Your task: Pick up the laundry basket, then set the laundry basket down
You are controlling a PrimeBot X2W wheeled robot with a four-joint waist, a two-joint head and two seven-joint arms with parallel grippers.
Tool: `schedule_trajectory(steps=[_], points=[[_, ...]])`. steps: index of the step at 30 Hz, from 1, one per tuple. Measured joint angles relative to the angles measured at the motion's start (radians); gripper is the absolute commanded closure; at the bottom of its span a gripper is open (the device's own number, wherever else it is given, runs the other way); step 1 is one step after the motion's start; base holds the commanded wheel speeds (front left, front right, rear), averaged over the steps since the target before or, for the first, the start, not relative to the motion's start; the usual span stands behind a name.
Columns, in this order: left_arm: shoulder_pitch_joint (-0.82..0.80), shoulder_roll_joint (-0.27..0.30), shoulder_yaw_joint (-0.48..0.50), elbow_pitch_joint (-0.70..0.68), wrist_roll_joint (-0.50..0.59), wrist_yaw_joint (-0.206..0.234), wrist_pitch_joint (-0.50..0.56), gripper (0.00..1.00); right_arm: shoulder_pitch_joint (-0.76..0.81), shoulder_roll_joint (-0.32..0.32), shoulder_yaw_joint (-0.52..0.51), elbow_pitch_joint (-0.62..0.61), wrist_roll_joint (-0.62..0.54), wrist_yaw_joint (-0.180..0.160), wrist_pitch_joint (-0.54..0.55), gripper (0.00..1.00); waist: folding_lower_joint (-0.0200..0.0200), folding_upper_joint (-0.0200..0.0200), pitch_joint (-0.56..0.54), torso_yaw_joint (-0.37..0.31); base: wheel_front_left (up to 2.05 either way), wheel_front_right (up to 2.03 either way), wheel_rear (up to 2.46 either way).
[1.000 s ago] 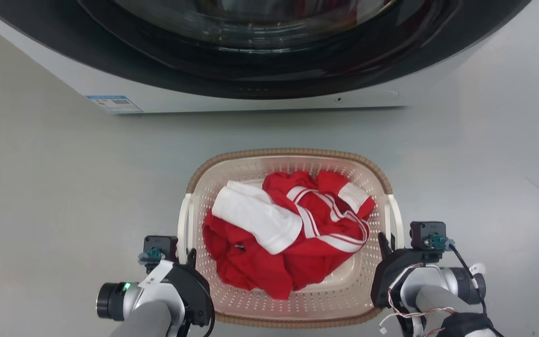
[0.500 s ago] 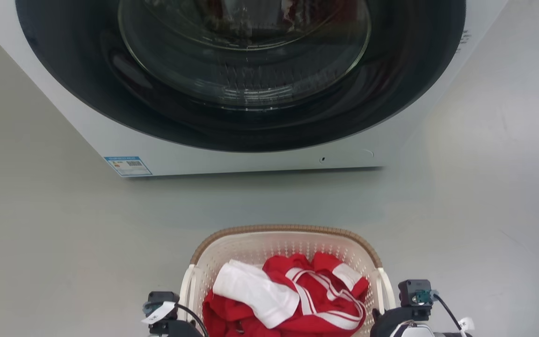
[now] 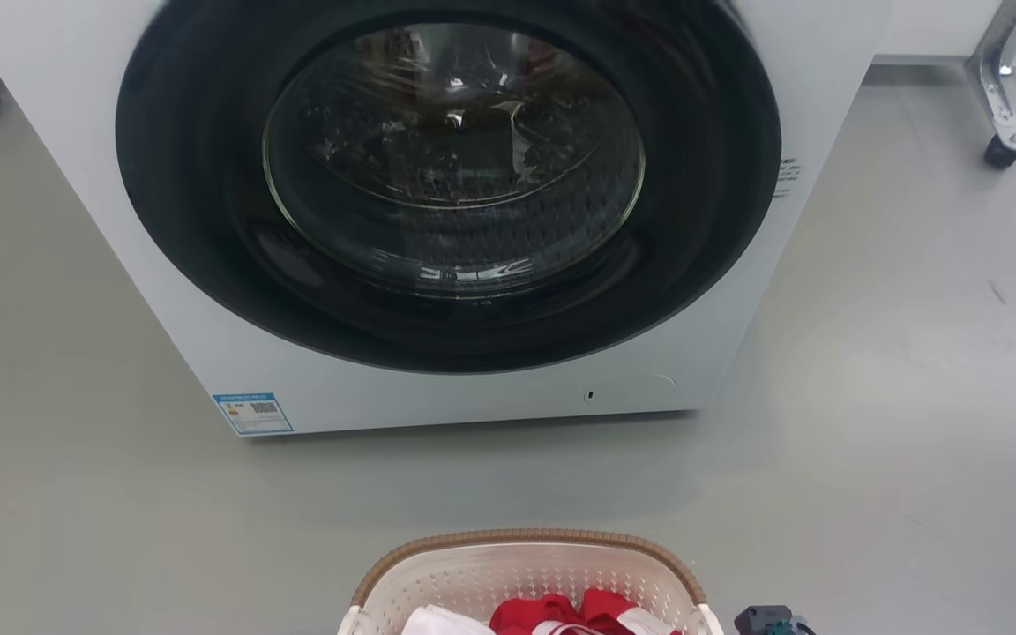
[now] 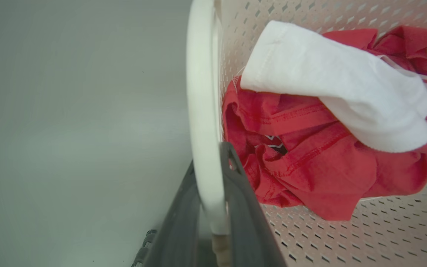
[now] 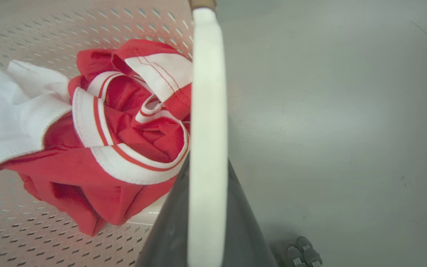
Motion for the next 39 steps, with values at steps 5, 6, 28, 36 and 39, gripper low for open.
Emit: schedule_trajectory(steps=[5, 6, 28, 36, 39], points=[[0.027, 0.001, -0.007, 0.000, -0.022, 0.000, 0.011, 1.00, 0.023, 0.000, 0.018, 0.001, 0.031, 0.000, 0.013, 1.00, 0.0000, 0.0000, -0.049, -0.005, 0.00, 0.00, 0.00], [0.029, 0.001, -0.008, 0.001, -0.024, 0.000, 0.016, 1.00, 0.026, 0.000, 0.022, 0.002, 0.035, 0.000, 0.017, 1.00, 0.0000, 0.0000, -0.058, -0.005, 0.00, 0.00, 0.00], [0.031, 0.002, -0.018, 0.006, -0.031, 0.001, 0.027, 1.00, 0.022, 0.000, 0.075, 0.018, 0.095, 0.000, 0.029, 1.00, 0.0001, 0.0002, -0.094, -0.011, 0.00, 0.00, 0.00], [0.031, 0.002, -0.023, 0.011, -0.032, 0.001, 0.027, 1.00, 0.018, 0.000, 0.096, 0.021, 0.110, 0.000, 0.028, 1.00, 0.0001, 0.0002, -0.090, -0.009, 0.00, 0.00, 0.00], [0.031, 0.002, -0.024, 0.011, -0.033, 0.000, 0.027, 1.00, 0.017, 0.000, 0.102, 0.022, 0.111, 0.000, 0.023, 1.00, 0.0001, 0.0002, -0.088, -0.008, 0.00, 0.00, 0.00]])
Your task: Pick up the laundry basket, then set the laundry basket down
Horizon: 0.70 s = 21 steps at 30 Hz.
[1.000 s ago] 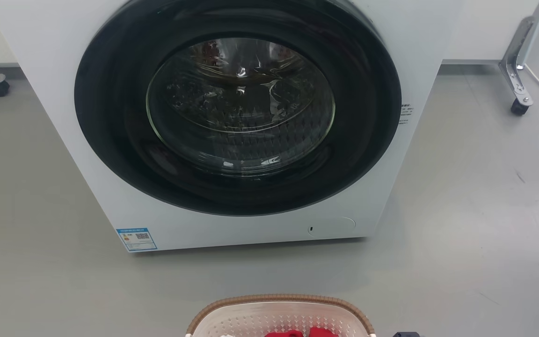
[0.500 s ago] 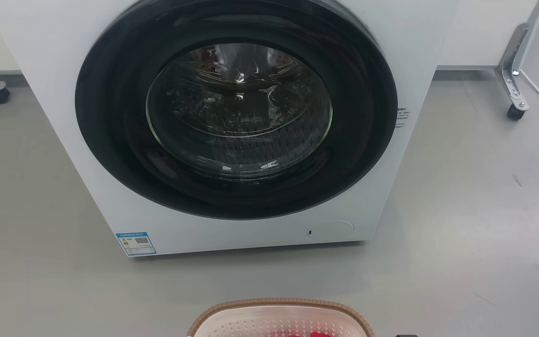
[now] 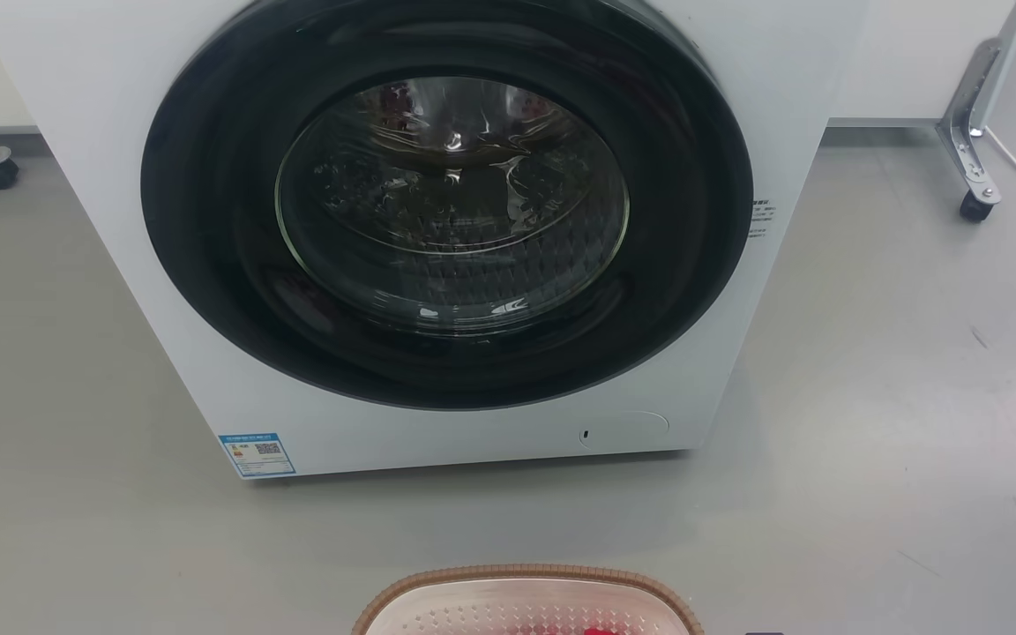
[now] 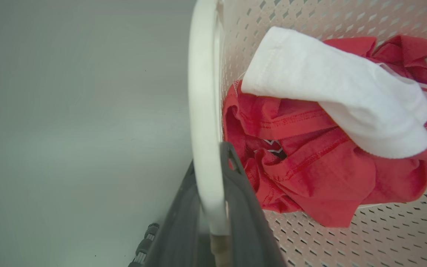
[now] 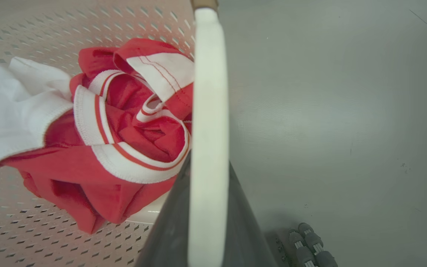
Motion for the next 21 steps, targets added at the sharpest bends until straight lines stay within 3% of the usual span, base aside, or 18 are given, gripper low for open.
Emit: schedule_trajectory(steps=[21], points=[[-0.002, 0.002, -0.008, 0.003, -0.008, -0.001, -0.009, 1.00, -0.021, 0.000, 0.042, 0.007, 0.046, 0.000, -0.013, 1.00, 0.0001, 0.0000, 0.010, 0.002, 0.00, 0.00, 0.00]])
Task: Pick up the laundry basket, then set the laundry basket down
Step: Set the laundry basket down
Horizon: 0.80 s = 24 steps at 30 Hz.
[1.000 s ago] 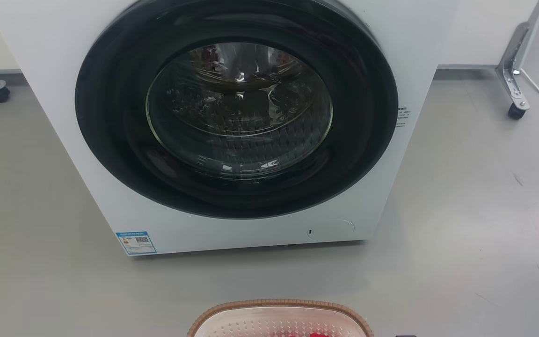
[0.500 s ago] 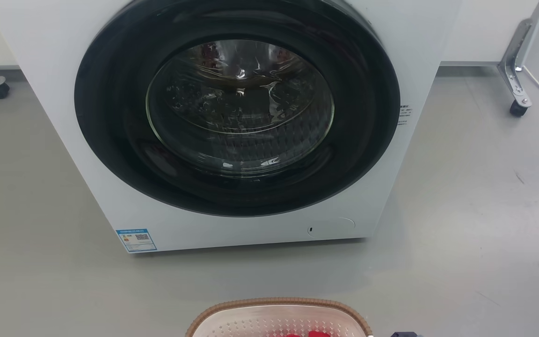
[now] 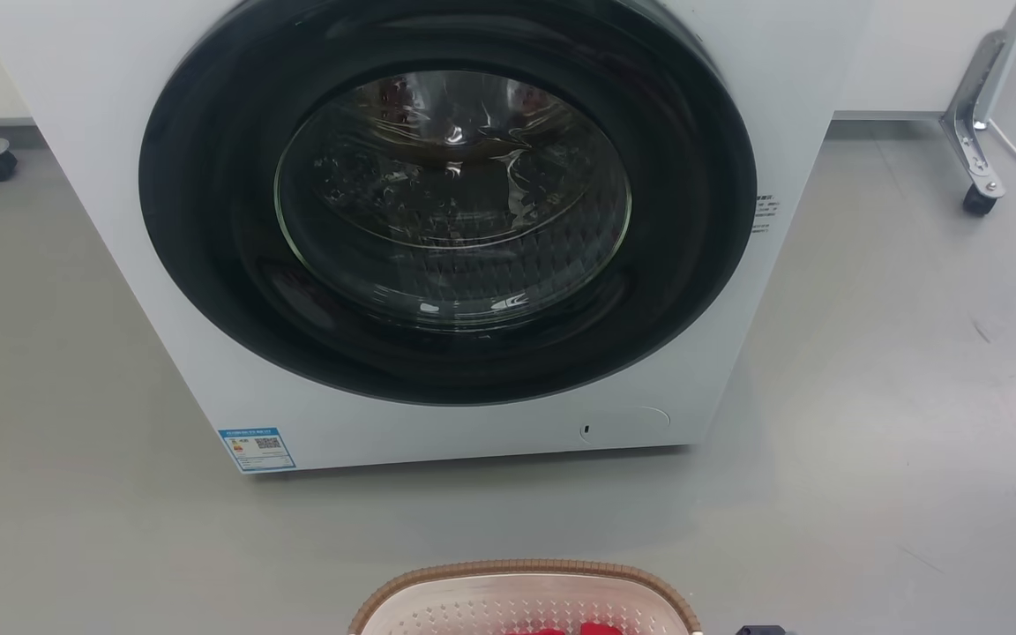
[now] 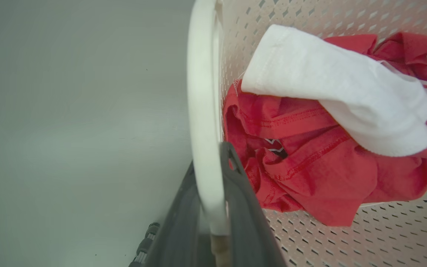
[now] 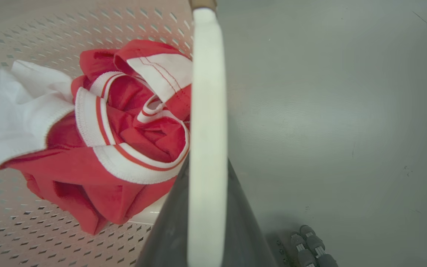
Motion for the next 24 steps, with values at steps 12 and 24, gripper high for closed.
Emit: schedule_trajectory(steps=[12, 24], points=[[-0.005, 0.001, -0.005, -0.002, -0.007, 0.000, -0.005, 1.00, -0.021, 0.000, 0.023, 0.005, 0.016, -0.002, -0.008, 1.00, 0.0000, 0.0000, 0.020, 0.001, 0.00, 0.00, 0.00], [-0.137, 0.008, -0.002, -0.007, -0.006, 0.010, -0.024, 1.00, -0.165, -0.004, 0.030, 0.012, 0.019, -0.003, -0.026, 1.00, 0.0000, 0.0001, 0.108, 0.006, 0.00, 0.00, 0.00]])
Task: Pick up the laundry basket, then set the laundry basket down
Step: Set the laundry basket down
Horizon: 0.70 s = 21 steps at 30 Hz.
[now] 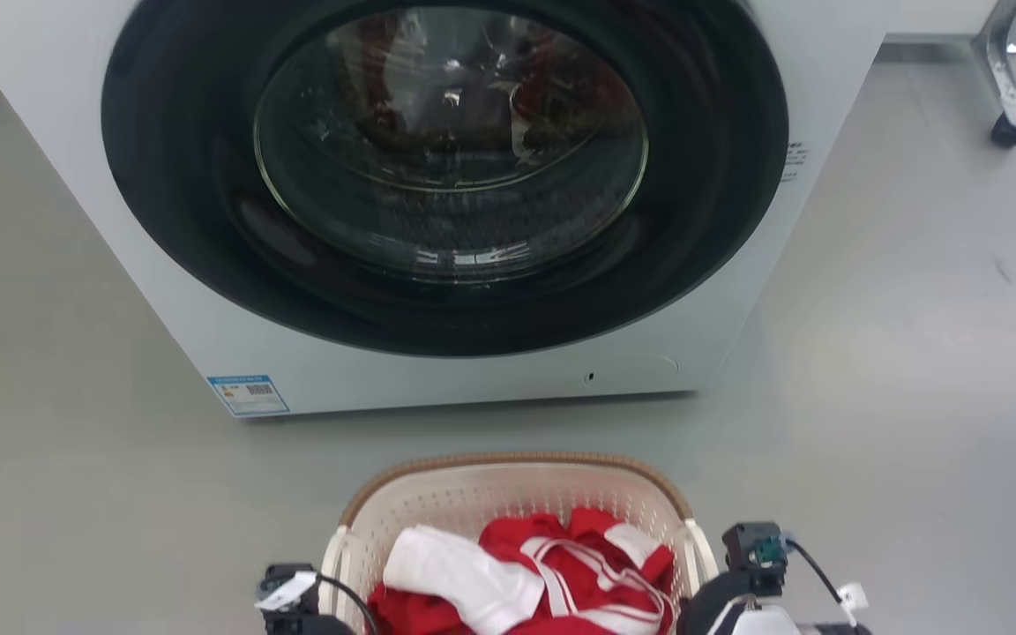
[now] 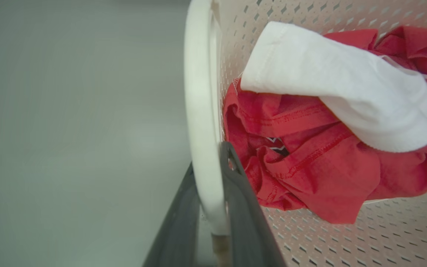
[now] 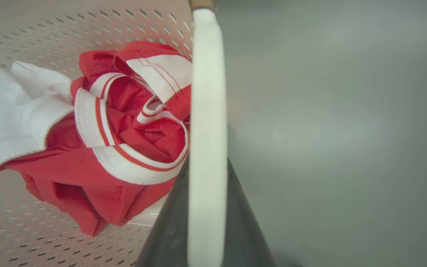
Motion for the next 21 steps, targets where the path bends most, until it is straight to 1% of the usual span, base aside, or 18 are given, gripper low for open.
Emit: schedule_trajectory(steps=[10, 21], points=[[-0.114, 0.002, 0.023, -0.015, 0.000, 0.009, -0.034, 1.00, -0.156, 0.003, -0.001, 0.050, -0.033, 0.001, -0.022, 1.00, 0.0001, 0.0000, 0.125, 0.010, 0.00, 0.00, 0.00], [-0.228, 0.003, 0.029, -0.026, 0.008, 0.023, -0.056, 1.00, -0.272, 0.004, -0.005, 0.085, -0.058, 0.004, -0.063, 1.00, 0.0001, 0.0000, 0.284, 0.027, 0.00, 0.00, 0.00]])
